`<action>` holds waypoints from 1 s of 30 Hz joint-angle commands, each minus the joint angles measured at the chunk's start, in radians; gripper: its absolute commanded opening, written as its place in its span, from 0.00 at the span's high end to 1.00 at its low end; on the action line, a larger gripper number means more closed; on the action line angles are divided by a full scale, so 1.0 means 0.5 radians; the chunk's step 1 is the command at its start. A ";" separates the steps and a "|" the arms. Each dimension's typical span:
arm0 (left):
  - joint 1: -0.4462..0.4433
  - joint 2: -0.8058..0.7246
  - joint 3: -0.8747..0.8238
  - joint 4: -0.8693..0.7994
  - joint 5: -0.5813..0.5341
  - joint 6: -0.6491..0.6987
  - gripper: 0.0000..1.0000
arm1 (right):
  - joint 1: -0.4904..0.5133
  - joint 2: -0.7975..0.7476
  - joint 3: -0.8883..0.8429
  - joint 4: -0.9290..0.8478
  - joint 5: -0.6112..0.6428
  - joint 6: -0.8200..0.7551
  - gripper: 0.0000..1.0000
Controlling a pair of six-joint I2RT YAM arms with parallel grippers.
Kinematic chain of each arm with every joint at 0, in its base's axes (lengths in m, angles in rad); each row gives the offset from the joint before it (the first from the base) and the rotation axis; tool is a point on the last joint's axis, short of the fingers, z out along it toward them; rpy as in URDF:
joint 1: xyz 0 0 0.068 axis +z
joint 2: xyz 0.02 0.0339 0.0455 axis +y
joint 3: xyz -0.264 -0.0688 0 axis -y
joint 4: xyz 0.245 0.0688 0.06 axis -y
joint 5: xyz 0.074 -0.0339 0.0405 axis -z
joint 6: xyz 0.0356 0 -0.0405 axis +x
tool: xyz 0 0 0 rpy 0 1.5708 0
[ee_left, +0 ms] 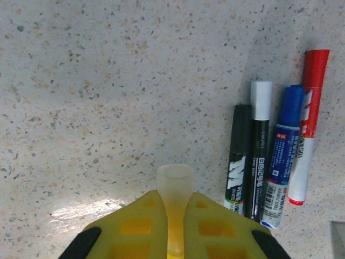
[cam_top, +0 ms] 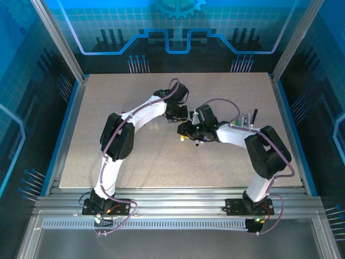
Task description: Open the pen caps
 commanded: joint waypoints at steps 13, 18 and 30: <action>0.005 -0.094 -0.032 0.007 0.039 -0.051 0.81 | 0.029 -0.084 0.008 -0.061 -0.018 -0.070 1.00; 0.003 -0.080 -0.044 0.013 0.048 -0.061 0.75 | 0.034 -0.151 -0.056 -0.051 -0.015 -0.099 1.00; 0.015 -0.029 -0.010 0.010 0.054 -0.061 0.83 | 0.054 -0.194 -0.081 -0.089 -0.024 -0.128 1.00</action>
